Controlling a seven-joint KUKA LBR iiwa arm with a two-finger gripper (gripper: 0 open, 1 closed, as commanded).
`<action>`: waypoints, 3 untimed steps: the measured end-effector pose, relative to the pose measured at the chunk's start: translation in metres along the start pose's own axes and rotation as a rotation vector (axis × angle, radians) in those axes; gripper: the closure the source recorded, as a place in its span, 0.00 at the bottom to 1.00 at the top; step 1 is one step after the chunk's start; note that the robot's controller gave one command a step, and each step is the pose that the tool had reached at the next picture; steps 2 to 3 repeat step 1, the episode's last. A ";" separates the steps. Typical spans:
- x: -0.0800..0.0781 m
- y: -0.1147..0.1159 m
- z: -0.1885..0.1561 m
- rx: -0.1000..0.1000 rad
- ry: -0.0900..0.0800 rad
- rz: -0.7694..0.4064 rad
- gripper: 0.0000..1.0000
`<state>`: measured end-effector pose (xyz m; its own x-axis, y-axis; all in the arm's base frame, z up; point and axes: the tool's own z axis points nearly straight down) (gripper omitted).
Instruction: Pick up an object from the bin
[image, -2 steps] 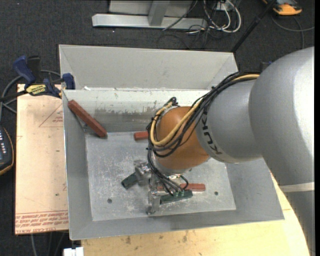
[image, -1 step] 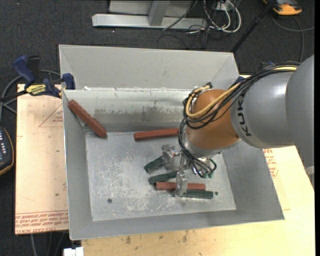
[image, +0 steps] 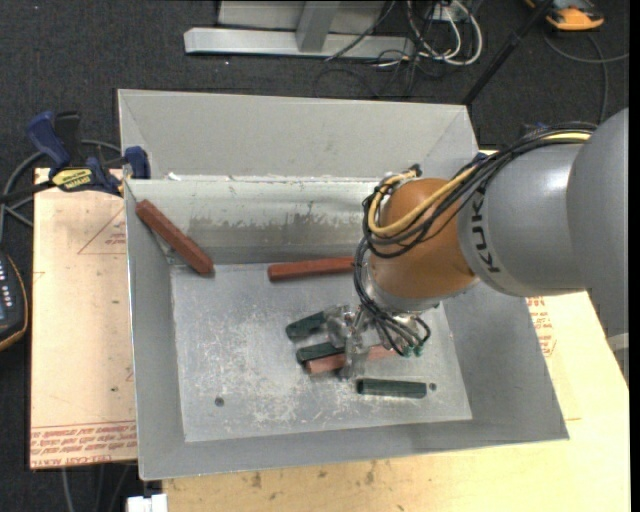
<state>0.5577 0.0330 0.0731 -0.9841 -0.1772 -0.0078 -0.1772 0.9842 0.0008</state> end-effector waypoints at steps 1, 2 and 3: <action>0.002 0.014 -0.162 0.001 -0.004 0.012 1.00; 0.002 0.014 -0.162 0.001 -0.004 0.012 1.00; 0.002 0.014 -0.162 0.001 -0.004 0.012 1.00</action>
Offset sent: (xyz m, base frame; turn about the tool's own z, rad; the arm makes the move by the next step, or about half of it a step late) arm -0.0078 0.0122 0.1568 0.0130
